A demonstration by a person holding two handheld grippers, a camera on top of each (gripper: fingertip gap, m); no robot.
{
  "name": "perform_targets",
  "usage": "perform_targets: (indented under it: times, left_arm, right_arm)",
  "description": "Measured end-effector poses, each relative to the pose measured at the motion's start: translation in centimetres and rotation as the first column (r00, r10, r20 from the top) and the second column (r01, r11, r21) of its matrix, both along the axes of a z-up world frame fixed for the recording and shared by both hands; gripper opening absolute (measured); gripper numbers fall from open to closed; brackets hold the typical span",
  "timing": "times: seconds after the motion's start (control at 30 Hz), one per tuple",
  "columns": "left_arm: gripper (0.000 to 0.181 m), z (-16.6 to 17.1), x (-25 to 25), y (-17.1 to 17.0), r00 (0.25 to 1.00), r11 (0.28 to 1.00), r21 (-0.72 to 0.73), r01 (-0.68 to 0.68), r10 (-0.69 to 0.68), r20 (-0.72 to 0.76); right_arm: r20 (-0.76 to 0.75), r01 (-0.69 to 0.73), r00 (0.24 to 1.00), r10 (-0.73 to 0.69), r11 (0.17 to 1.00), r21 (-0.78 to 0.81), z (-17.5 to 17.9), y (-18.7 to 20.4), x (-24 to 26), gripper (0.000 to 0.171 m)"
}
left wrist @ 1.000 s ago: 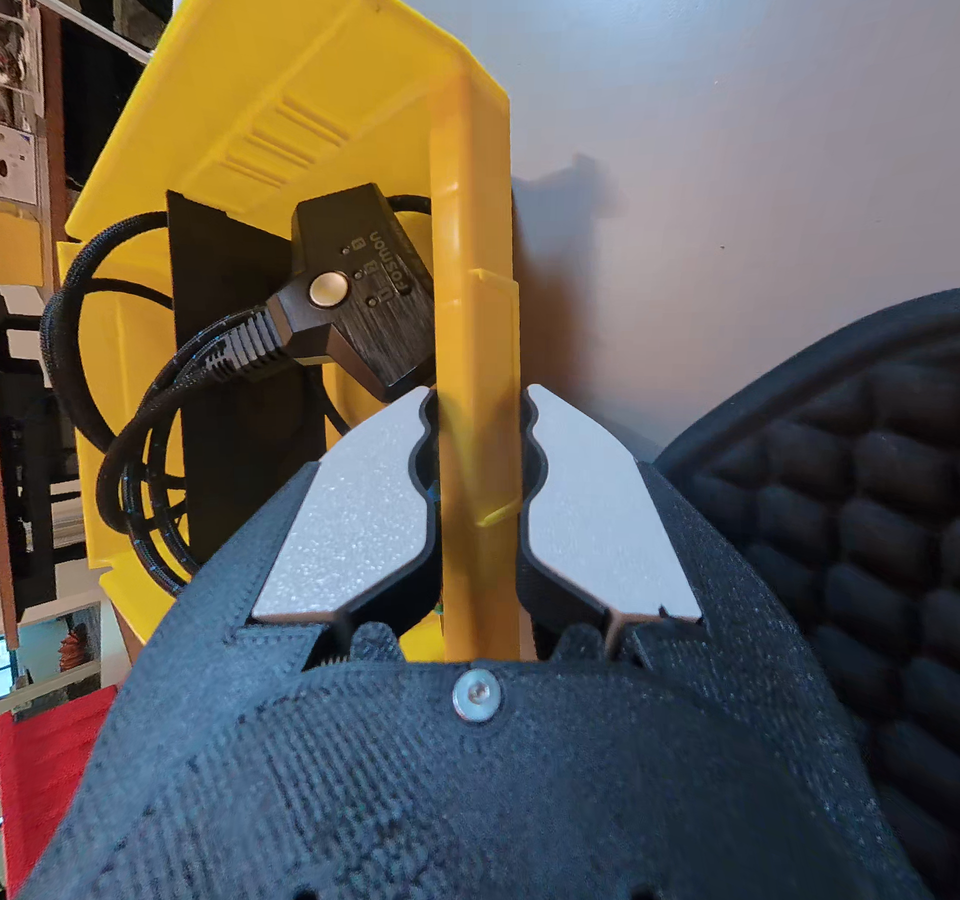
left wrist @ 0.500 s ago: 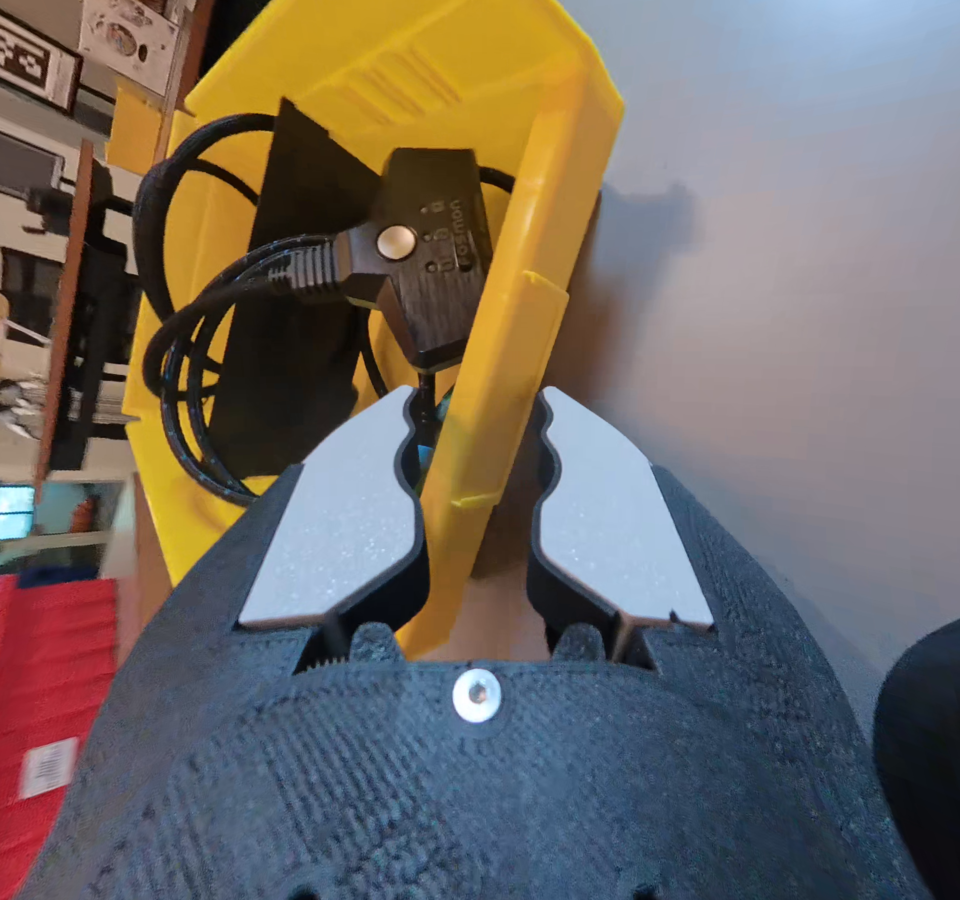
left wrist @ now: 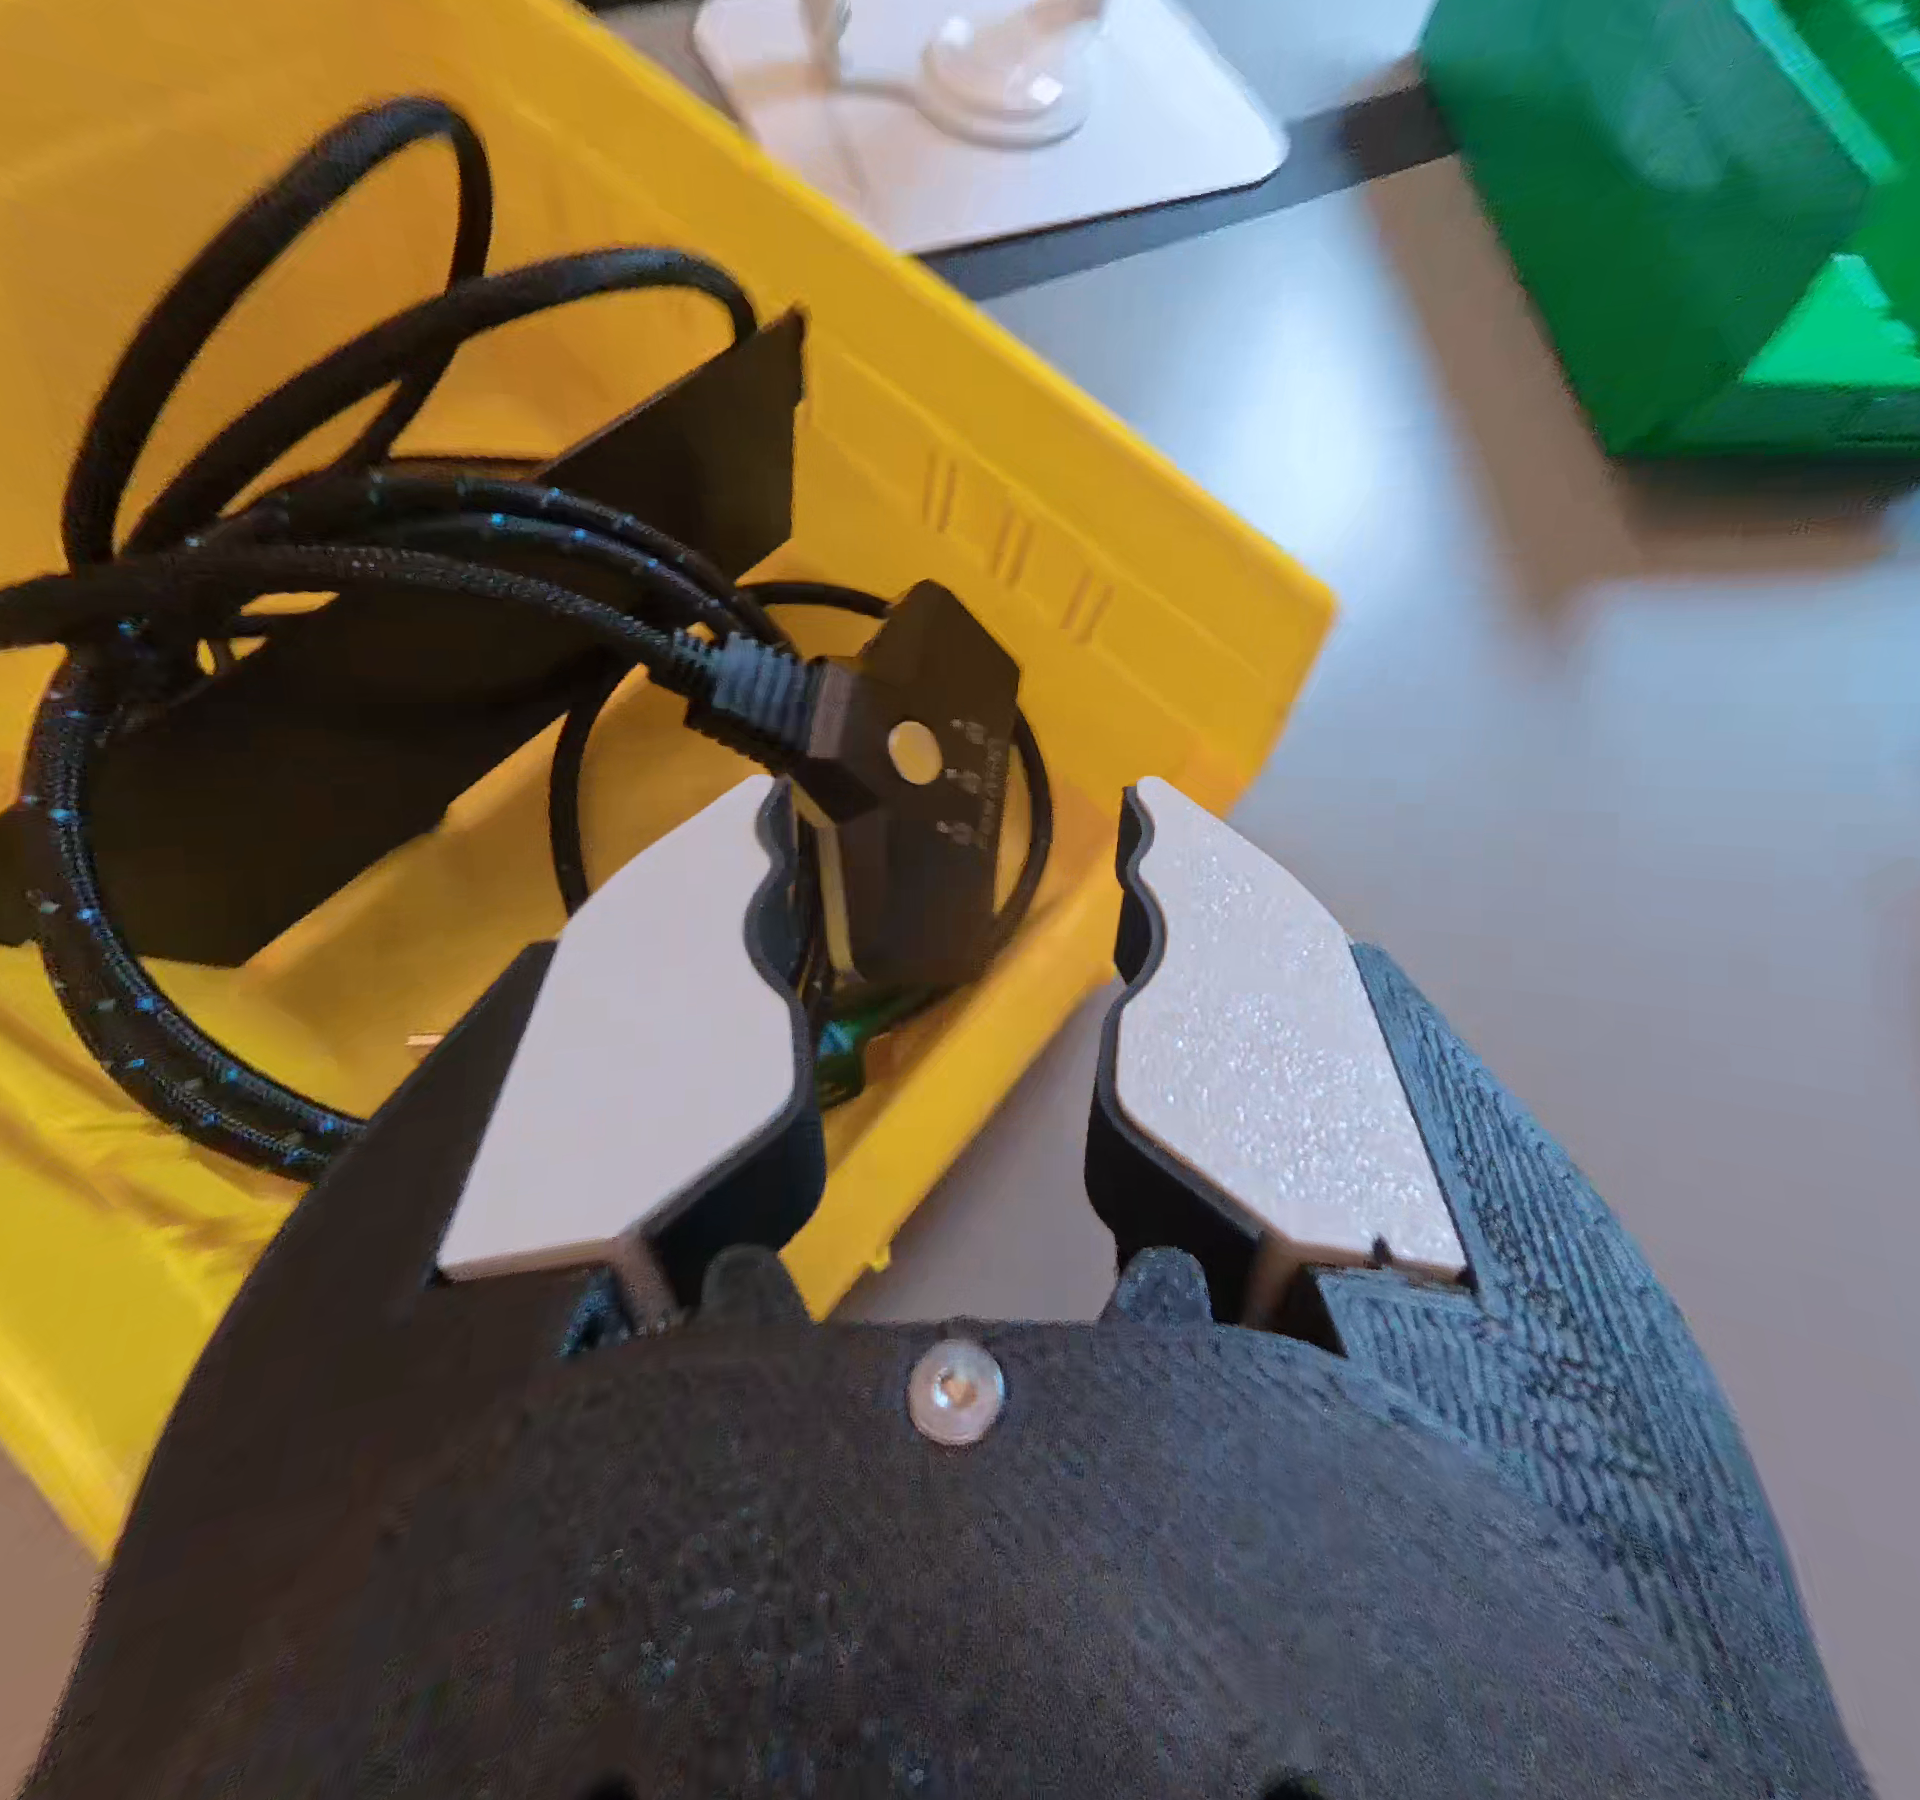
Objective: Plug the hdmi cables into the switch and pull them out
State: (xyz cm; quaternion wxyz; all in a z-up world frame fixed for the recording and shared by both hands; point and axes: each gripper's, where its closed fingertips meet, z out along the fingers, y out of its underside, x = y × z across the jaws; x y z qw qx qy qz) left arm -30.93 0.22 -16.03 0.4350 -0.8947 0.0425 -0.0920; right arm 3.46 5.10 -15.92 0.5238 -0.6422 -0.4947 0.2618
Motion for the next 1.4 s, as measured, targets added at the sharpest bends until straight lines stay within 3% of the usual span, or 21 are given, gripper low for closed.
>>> perform_targets:
  times: [0.13, 0.2, 0.3, 0.4, 0.7, 0.87, 0.93, 1.1, 1.2, 1.3, 1.4]
  left_arm:
    - [0.066, -3.4, -1.2, 1.6, 0.997, 0.976, -0.211, -0.05, 0.036, -0.07]
    - [0.048, -4.7, -1.2, 1.6, 0.995, 0.958, -0.286, -0.01, -0.02, -0.1]
    - [0.038, -4.0, -1.5, 1.7, 0.993, 0.964, -0.268, 0.007, -0.039, -0.113]
    - [0.026, -1.4, -1.6, 1.5, 0.994, 0.985, -0.166, 0.037, -0.053, -0.093]
    - [0.024, 8.3, -0.8, -1.2, 0.99, 0.986, 0.096, 0.138, -0.138, -0.008]
    - [0.024, 16.2, 0.9, -2.6, 0.981, 0.917, 0.358, 0.177, -0.195, 0.014]
    - [0.024, 18.5, 3.0, -3.4, 0.96, 0.878, 0.415, 0.239, -0.279, 0.037]
    - [0.024, 19.0, 11.3, -4.8, 0.84, 0.787, 0.438, 0.434, -0.53, 0.12]
    - [0.024, 16.7, 16.7, -5.2, 0.708, 0.732, 0.42, 0.537, -0.661, 0.247]
    - [0.024, 14.3, 21.5, -5.6, 0.541, 0.671, 0.413, 0.616, -0.741, 0.398]
    - [0.024, 12.0, 25.4, -6.4, 0.38, 0.601, 0.398, 0.693, -0.774, 0.507]
  right_arm:
    - [-0.012, -0.013, 1.0, 0.014, 1.0, 0.012, 0.2, -0.2, 0.0, 0.032]
    - [-0.009, -0.015, 1.0, 0.015, 1.0, 0.027, 0.4, -0.3, 0.2, 0.03]
    - [-0.016, -0.014, 1.0, 0.015, 0.999, 0.042, 0.7, -0.3, 0.5, 0.028]
    - [-0.026, -0.017, 1.0, 0.018, 0.999, 0.035, 0.8, -0.2, 0.6, 0.026]
    - [-0.027, -0.042, 0.999, 0.044, 0.996, 0.076, 0.9, -1.0, -0.1, 0.025]
    - [-0.028, -0.092, 0.995, 0.096, 0.987, 0.134, 1.1, -2.1, -1.3, 0.025]
    - [-0.039, -0.104, 0.993, 0.111, 0.981, 0.165, 1.6, -2.7, -1.8, 0.026]
    - [-0.093, -0.141, 0.977, 0.194, 0.904, 0.404, 7.0, -5.3, -3.0, 0.038]
    - [0.013, -0.219, 0.966, 0.256, 0.798, 0.561, 8.5, -7.2, -4.0, 0.046]
    - [0.126, -0.234, 0.969, 0.212, 0.634, 0.737, 9.5, -7.6, -4.6, 0.059]
    - [0.205, -0.249, 0.967, 0.148, 0.416, 0.874, 10.5, -8.2, -5.7, 0.07]
